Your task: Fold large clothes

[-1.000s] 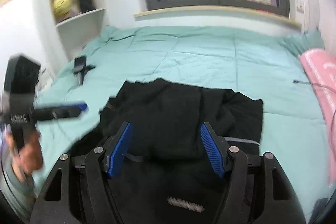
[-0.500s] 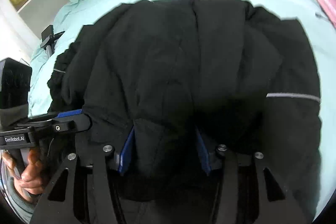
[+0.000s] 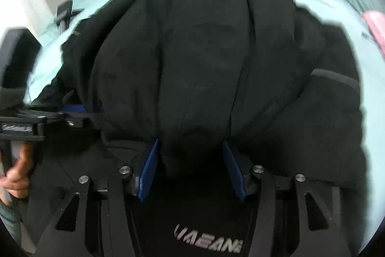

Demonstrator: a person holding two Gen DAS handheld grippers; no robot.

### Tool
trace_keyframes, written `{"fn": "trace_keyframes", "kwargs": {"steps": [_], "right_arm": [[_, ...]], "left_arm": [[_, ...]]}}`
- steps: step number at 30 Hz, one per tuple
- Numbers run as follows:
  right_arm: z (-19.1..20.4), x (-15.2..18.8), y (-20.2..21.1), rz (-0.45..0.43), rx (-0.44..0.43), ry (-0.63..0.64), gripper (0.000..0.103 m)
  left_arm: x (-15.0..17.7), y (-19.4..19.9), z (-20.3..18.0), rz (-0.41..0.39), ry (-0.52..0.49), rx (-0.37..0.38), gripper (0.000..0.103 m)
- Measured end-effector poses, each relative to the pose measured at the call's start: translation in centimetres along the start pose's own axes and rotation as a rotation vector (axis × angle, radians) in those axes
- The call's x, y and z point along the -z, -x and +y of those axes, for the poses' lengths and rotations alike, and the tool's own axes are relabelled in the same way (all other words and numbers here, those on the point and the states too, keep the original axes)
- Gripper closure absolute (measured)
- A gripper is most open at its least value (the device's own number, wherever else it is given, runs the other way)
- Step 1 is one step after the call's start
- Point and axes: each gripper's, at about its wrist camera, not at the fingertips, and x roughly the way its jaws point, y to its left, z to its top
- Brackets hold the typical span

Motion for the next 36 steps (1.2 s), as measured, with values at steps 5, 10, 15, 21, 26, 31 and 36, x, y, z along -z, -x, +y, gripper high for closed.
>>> {"fn": "trace_keyframes", "kwargs": {"steps": [5,10,15,21,26,31,36], "right_arm": [[-1.1,1.5,0.6,-0.096,-0.062,-0.028,0.045],[-1.3,2.5,1.3,-0.127,-0.071,-0.030,0.045],[-2.5,3.5,2.1,-0.105,-0.109,-0.079,0.032],[-1.1,8.0,6.4,-0.062,-0.034,-0.062,0.030],[-0.4,12.3,12.1,-0.113,-0.043,-0.064,0.030],[-1.3,14.9,16.1,-0.161,0.068,-0.085,0.030],[-2.9,16.2,18.4,-0.197,0.197,-0.129,0.030]], "left_arm": [[0.5,-0.1,-0.2,-0.039,-0.028,0.003,0.056],[2.0,0.4,-0.6,-0.066,-0.049,0.007,0.055],[1.4,1.5,0.5,-0.072,0.003,0.087,0.055],[5.4,7.3,-0.9,-0.128,-0.034,0.027,0.055],[11.6,15.4,-0.1,-0.247,-0.042,-0.030,0.044],[16.3,20.4,5.3,-0.290,0.091,-0.167,0.043],[18.7,21.0,8.9,-0.257,0.165,-0.064,0.043]]}}
